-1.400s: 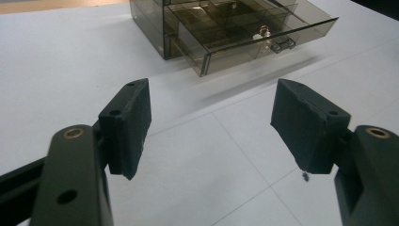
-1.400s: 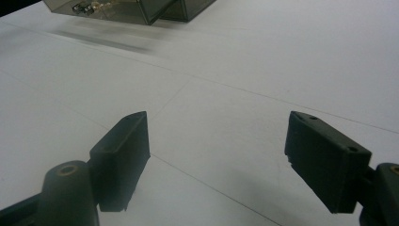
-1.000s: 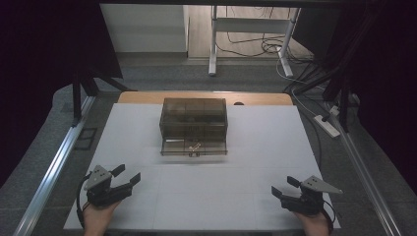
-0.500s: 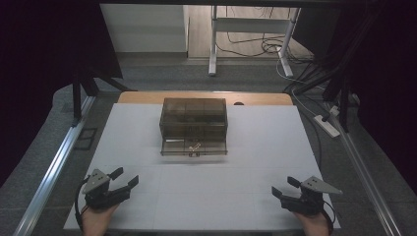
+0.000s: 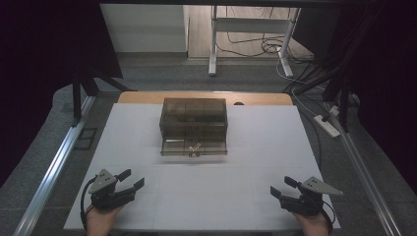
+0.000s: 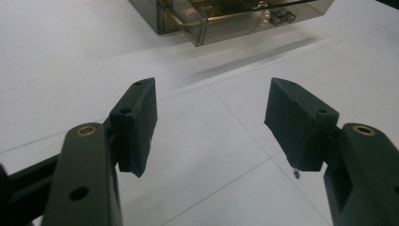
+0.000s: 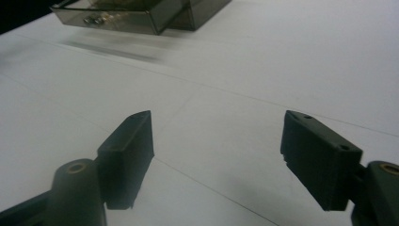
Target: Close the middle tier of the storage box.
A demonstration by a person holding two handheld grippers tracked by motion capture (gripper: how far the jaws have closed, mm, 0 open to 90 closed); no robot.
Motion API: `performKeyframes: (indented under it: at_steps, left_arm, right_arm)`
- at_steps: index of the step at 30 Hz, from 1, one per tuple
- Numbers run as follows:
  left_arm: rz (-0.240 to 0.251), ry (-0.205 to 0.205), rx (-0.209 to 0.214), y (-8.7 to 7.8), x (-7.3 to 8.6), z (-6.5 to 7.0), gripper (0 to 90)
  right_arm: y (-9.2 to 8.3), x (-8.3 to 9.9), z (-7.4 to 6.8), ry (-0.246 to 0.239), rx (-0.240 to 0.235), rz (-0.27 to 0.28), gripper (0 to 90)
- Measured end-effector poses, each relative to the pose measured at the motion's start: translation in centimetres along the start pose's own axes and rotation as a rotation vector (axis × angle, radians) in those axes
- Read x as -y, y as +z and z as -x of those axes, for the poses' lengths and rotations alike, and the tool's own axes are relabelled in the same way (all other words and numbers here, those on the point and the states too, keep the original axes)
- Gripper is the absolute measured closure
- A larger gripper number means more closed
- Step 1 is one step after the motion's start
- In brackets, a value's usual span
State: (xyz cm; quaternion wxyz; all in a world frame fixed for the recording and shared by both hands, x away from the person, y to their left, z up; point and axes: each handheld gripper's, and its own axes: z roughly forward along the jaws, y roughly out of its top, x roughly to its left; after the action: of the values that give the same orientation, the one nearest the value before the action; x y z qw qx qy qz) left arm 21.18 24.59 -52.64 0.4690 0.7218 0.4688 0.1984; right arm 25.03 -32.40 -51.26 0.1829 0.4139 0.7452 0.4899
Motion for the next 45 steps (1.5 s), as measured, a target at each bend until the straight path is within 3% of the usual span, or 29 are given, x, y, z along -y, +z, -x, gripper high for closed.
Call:
performKeyframes:
  at_steps: [5, 10, 21, 29, 35, 45]
  left_arm:
    - [0.019, 0.01, 0.007, 0.0, -0.2, 0.5, 35.6]
    - [0.029, 0.0, 0.031, 0.4, -0.3, 0.8, 36.1]
    - [0.05, 0.011, 0.042, 0.8, -0.6, 1.6, 36.9]
    - [0.04, 0.017, 0.071, 1.6, -0.9, 2.1, 38.4]
    - [0.034, 0.026, 0.081, 2.1, -1.2, 2.5, 38.4]
    - [0.029, 0.031, 0.101, 3.0, -1.5, 3.0, 38.5]
  right_arm:
    - [0.0, -0.1, -0.2, 0.006, -0.026, 0.024, 29.6]
    - [0.3, -0.3, -0.8, -0.021, -0.025, 0.023, 29.9]
    - [1.3, -0.8, -2.0, -0.058, -0.043, 0.047, 27.3]
    - [2.6, -1.2, -2.9, -0.09, -0.068, 0.043, 26.9]
    - [3.2, -1.3, -2.9, -0.068, -0.075, 0.049, 27.0]
    - [4.6, -1.7, -3.6, -0.071, -0.104, 0.057, 27.1]
